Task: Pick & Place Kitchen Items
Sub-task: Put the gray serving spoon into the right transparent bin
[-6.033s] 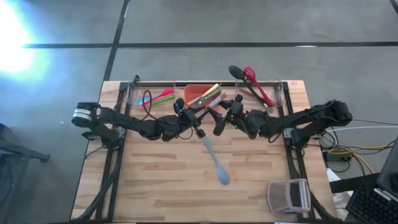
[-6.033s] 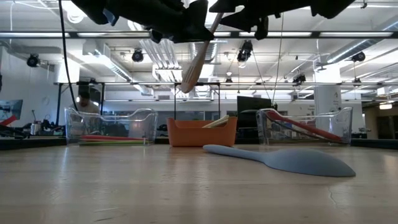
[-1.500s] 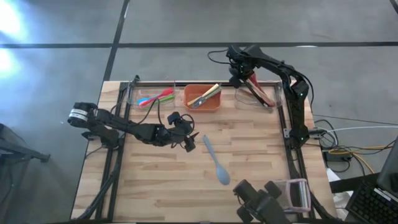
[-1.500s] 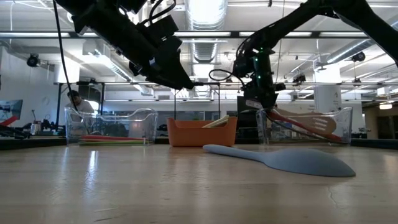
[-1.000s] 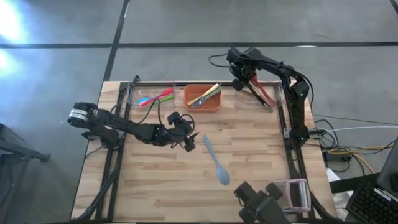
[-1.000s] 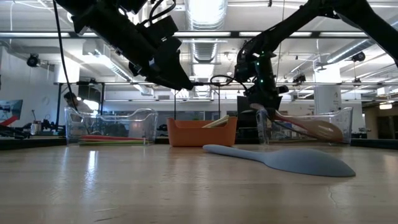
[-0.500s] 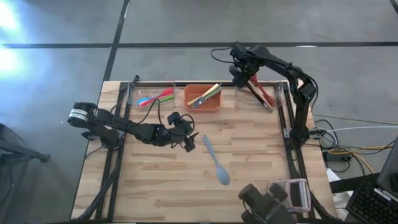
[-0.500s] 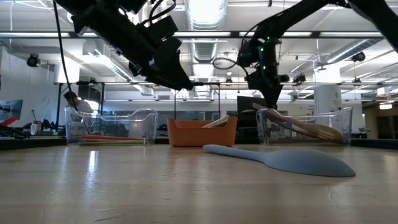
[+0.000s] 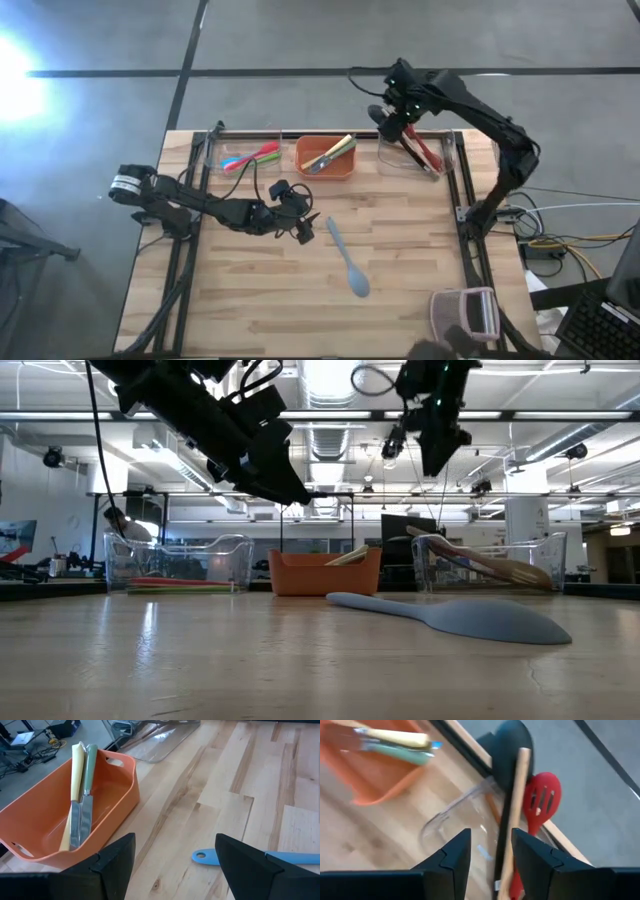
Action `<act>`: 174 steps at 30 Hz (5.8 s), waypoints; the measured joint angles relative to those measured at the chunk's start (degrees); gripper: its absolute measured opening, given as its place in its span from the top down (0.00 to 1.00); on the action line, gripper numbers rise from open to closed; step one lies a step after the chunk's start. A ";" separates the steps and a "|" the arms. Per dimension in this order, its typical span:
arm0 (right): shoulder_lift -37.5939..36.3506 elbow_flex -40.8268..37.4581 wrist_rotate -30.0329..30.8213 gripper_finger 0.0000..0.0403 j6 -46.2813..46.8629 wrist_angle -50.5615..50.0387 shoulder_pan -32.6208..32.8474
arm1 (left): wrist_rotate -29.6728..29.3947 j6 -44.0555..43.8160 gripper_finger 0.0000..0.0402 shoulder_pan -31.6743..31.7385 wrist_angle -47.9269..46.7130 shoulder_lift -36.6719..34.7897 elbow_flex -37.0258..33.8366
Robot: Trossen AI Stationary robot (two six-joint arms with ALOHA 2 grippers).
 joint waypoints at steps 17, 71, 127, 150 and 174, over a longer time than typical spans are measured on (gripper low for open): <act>-11.50 -5.61 -0.61 0.76 7.08 -3.91 14.46 | 0.03 1.07 0.31 0.00 0.08 0.00 0.00; -27.84 -30.62 -0.55 0.85 20.66 6.56 37.94 | 23.04 63.15 0.38 6.86 -53.01 34.32 47.39; -30.97 -30.77 -0.29 0.88 18.17 6.73 38.05 | 47.69 43.49 0.78 7.67 -54.60 37.94 48.57; -45.53 -35.06 8.81 0.89 21.30 12.51 39.40 | 43.49 43.50 0.92 9.26 -39.16 29.73 36.59; -43.94 -35.06 8.60 0.89 20.79 12.48 39.40 | 39.61 48.62 0.28 4.38 -34.60 30.21 37.88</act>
